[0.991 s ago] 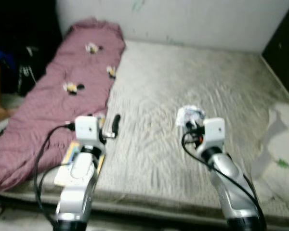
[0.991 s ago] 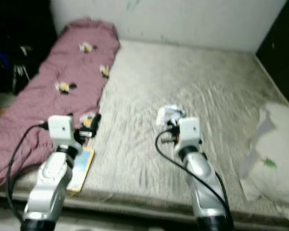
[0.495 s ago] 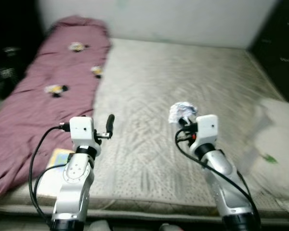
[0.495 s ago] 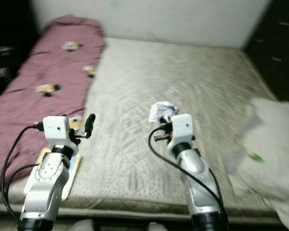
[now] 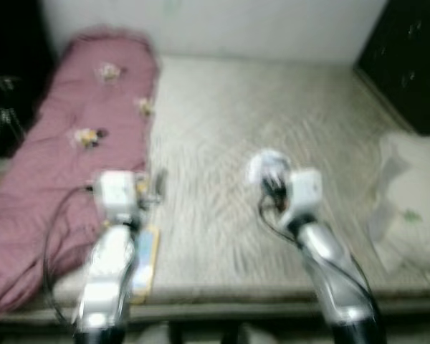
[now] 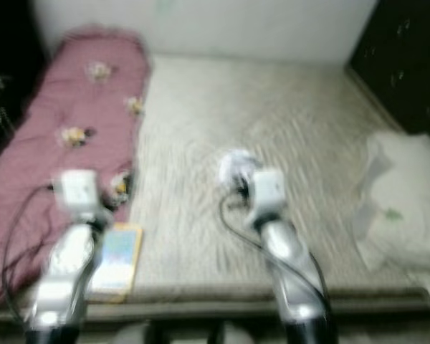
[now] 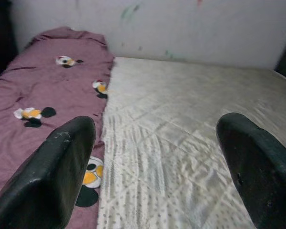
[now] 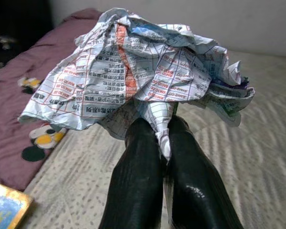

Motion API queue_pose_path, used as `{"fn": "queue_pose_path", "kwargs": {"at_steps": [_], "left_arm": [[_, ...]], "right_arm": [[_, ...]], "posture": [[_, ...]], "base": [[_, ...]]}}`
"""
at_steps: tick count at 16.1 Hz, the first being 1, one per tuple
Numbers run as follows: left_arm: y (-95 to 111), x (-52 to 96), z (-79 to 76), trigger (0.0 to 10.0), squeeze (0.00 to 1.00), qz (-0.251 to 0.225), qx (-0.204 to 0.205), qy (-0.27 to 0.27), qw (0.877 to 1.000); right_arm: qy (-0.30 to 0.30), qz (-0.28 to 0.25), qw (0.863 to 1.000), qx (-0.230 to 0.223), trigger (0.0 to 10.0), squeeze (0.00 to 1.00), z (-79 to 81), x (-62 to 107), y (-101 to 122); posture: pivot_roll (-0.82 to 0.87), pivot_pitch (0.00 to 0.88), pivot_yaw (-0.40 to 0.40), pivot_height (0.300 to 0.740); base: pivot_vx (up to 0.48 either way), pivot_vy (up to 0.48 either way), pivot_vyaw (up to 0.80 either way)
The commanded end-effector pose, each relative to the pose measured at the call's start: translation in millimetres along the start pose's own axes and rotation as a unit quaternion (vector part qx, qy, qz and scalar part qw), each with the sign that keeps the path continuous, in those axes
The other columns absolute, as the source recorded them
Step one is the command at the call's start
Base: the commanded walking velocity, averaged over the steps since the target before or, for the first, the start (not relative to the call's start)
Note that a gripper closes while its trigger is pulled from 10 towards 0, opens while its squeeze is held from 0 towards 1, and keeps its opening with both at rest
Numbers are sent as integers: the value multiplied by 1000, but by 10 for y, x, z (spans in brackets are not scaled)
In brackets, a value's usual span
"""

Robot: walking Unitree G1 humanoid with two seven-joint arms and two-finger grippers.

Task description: Clean up the room

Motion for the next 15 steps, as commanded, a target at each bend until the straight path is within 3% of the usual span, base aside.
{"fn": "queue_pose_path", "kwargs": {"at_steps": [1, 13, 15], "left_arm": [[55, -24, 55, 10000, 0, -9, -7, 5, 1000], [65, -28, 90, 10000, 0, -11, -10, 21, 1000], [66, -26, 90, 10000, 0, -11, -12, 23, 1000]], "right_arm": [[10, -17, 1000, -1, 10000, 0, 45, -22, 81], [27, -19, 999, 14, 10000, 0, 104, -51, 90], [33, -21, 999, 17, 10000, 0, 128, -49, 95]], "posture": [[-22, 23, -68, 740], [-13, 23, -78, 740], [-13, 23, -78, 740]], "base": [[0, 465, 0], [0, 465, 0], [0, 465, 719]]}}
Point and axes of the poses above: a point about 5 cm out from each wrist's last joint towards the gripper, its own x axis pointing back from the gripper into the wrist, its own y axis along the axis of the wrist's last joint, z = x × y, the point moved 2 cm from there along -x, pointing out of the wrist towards the gripper, and after that the axes turned 8 degrees about -x, right-handed, at the moved point
